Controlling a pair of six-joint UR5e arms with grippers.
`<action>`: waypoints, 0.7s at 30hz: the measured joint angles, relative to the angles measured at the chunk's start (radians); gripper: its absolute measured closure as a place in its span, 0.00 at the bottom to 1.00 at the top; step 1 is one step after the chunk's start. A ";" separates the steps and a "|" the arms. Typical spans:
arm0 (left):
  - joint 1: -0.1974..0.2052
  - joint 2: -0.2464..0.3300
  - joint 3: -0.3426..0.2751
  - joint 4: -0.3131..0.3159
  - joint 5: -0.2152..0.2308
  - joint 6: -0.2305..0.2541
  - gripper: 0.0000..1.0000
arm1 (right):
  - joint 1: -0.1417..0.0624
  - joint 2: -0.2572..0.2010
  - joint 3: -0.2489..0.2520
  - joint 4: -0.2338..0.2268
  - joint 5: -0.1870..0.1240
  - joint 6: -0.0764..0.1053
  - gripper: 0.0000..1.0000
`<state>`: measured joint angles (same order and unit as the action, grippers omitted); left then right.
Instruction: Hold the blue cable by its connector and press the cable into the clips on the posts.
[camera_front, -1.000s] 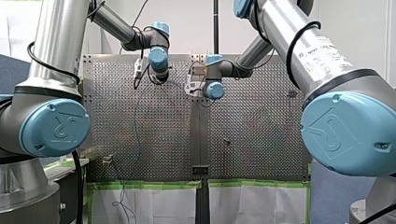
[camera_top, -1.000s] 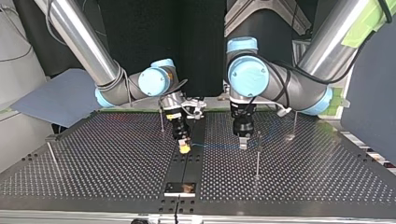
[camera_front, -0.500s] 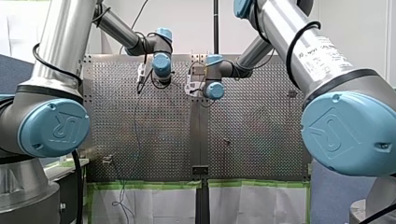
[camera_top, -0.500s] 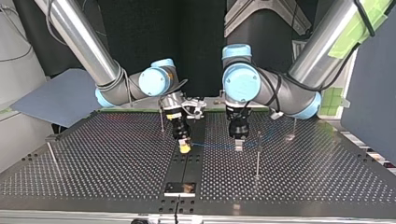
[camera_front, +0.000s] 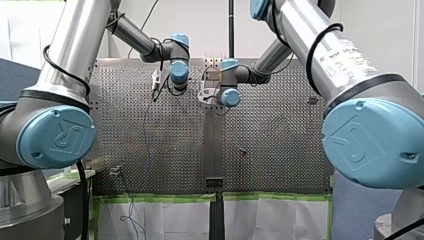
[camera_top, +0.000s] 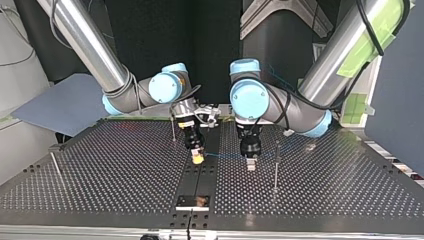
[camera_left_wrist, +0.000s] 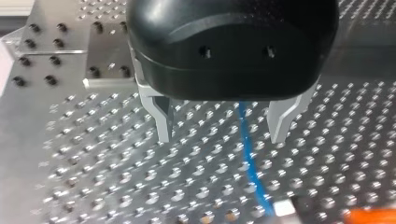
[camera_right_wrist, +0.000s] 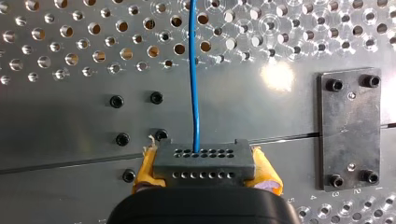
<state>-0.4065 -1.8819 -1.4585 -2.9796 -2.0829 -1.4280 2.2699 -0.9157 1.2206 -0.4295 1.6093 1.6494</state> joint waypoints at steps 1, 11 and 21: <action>0.000 -0.001 0.007 0.001 -0.006 0.000 0.00 | 0.000 0.000 0.000 0.000 0.000 0.000 1.00; 0.002 -0.004 0.026 0.022 -0.060 0.012 0.00 | 0.001 0.007 0.000 0.000 -0.003 -0.002 1.00; 0.001 -0.003 0.026 0.075 -0.071 0.023 0.16 | 0.002 0.009 0.001 0.005 -0.006 -0.002 1.00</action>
<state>-0.4055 -1.8852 -1.4323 -2.9045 -2.1538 -1.4054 2.2721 -0.9064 1.2213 -0.4246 1.6035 1.6478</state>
